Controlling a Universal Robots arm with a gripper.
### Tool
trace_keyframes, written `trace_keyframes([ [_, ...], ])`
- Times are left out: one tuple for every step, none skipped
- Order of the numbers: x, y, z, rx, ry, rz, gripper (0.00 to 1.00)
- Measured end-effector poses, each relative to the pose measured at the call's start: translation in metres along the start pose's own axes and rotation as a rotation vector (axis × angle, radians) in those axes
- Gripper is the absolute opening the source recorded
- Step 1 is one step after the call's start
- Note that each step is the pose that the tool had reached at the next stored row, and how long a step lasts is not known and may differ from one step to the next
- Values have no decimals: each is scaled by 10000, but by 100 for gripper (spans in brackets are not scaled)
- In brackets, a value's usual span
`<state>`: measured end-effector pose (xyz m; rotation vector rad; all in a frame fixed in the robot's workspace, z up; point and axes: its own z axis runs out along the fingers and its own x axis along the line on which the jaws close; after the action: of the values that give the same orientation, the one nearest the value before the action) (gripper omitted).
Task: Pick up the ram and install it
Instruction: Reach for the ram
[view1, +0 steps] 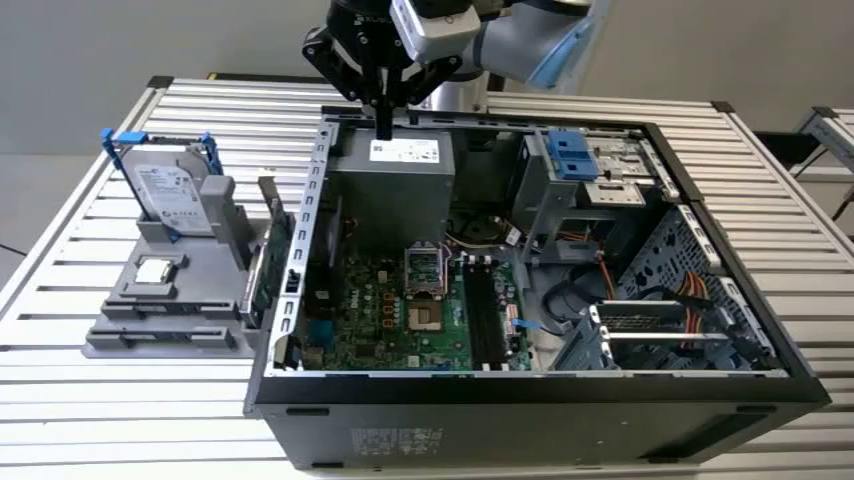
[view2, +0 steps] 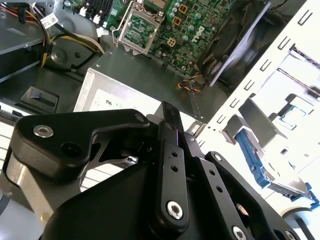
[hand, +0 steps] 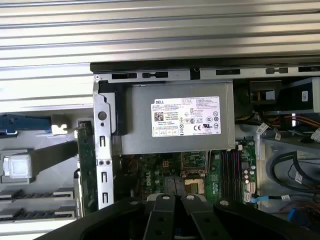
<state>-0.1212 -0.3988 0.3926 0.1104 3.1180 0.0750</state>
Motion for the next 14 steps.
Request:
trace_keyframes([
  [0, 0, 0, 0, 0, 0, 0],
  [0, 0, 0, 0, 0, 0, 0],
  [0, 0, 0, 0, 0, 0, 0],
  [4, 0, 0, 0, 1, 1, 0],
  [17, -1, -1, 2, 2, 3, 0],
  [34, -3, -1, 1, 1, 1, 0],
  [46, -3, -1, 1, 1, 0, 0],
  [57, -4, -1, 0, 1, 0, 0],
  [66, -5, -1, 0, 0, 0, 0],
  [72, -5, -1, 0, 0, 0, 0],
  [79, -5, -1, 0, 0, 1, 0],
  [86, -6, -1, 0, 0, 0, 0],
  [90, -6, -1, 0, 1, 0, 0],
  [94, -6, -1, 0, 0, 0, 0],
])
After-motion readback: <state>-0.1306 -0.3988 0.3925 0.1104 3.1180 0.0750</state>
